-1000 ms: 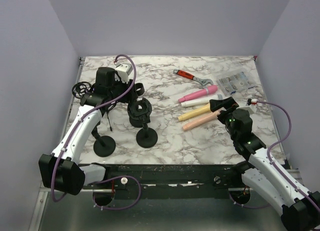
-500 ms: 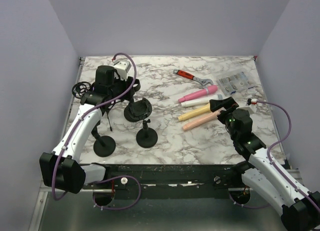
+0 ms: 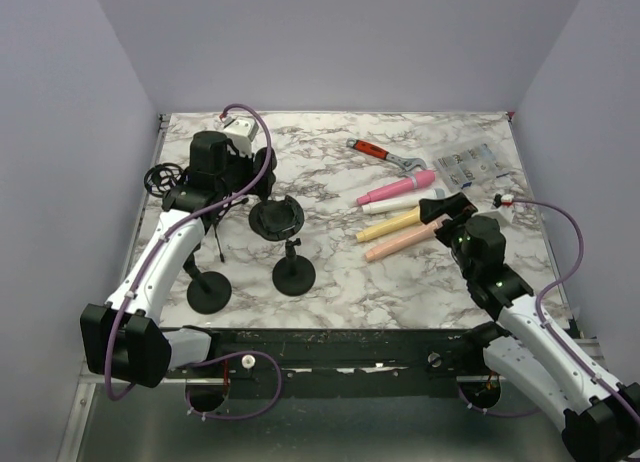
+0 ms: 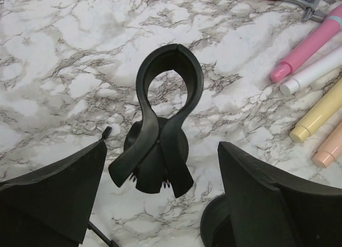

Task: Remove the microphone from the stand

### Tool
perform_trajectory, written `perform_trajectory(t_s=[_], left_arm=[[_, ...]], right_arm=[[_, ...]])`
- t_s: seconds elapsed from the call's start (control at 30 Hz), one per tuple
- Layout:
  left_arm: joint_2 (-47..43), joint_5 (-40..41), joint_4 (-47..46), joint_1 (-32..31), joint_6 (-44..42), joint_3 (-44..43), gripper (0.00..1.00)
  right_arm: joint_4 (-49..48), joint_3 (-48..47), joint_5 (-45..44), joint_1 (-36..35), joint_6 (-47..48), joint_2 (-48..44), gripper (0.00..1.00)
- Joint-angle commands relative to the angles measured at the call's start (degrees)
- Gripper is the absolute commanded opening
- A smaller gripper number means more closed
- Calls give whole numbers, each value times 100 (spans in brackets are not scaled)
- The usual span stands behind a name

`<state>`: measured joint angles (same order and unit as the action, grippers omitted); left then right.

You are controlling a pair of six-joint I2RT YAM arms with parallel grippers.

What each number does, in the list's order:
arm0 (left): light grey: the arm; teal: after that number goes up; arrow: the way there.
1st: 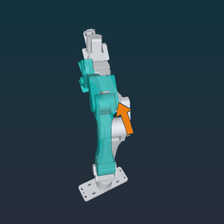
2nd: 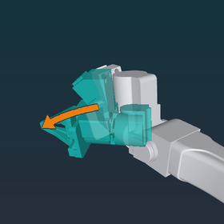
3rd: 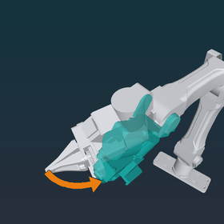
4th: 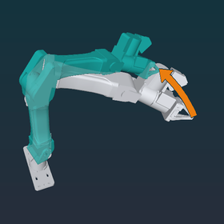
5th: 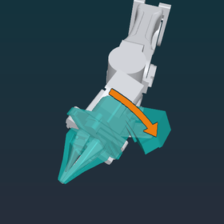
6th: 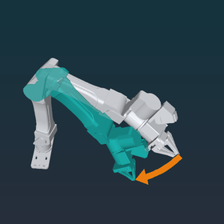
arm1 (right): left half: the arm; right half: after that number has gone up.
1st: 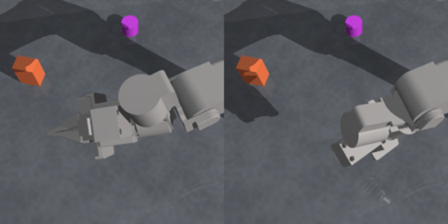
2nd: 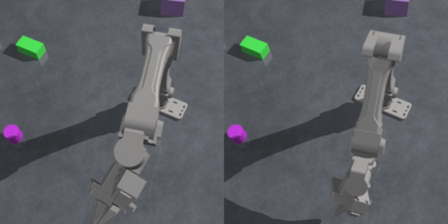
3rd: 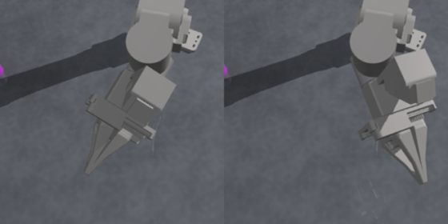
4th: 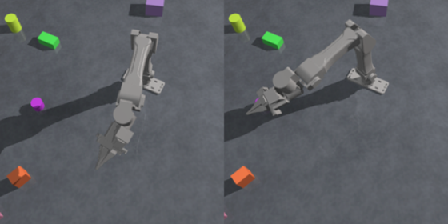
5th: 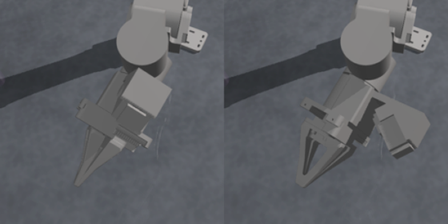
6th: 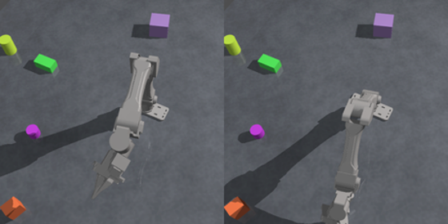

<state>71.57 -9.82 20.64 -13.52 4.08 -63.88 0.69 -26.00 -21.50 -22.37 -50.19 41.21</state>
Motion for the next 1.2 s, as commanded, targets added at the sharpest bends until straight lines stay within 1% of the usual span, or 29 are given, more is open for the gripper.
perform_trajectory(t_s=[0.0, 0.13, 0.27, 0.53, 0.67, 0.87, 1.03, 1.17], left_arm=[[-136, -38, -249, 11, 163, 29, 91], [-356, -57, -261, 16, 190, 24, 94], [-701, -28, -230, 21, 274, -40, 96], [-1821, -147, -219, 20, 612, -310, 98], [-2472, -144, -263, 24, 789, -453, 98], [-3547, 54, -492, 18, 950, -417, 98], [-4407, 356, -701, 17, 957, -242, 98], [-4961, 533, -798, 18, 806, -178, 99]], right_arm=[[248, -284, -164, 31, 221, -34, 100], [382, -436, -162, 31, 322, -78, 100], [600, -742, -186, 33, 718, -146, 100], [1150, -1569, -458, 31, 1591, -508, 100], [1697, -2258, -670, 32, 1914, -597, 100], [2844, -3480, -1055, 33, 2126, -566, 100], [3325, -4136, -1205, 38, 2491, -663, 100], [3570, -4613, -1293, 36, 2774, -829, 100]])
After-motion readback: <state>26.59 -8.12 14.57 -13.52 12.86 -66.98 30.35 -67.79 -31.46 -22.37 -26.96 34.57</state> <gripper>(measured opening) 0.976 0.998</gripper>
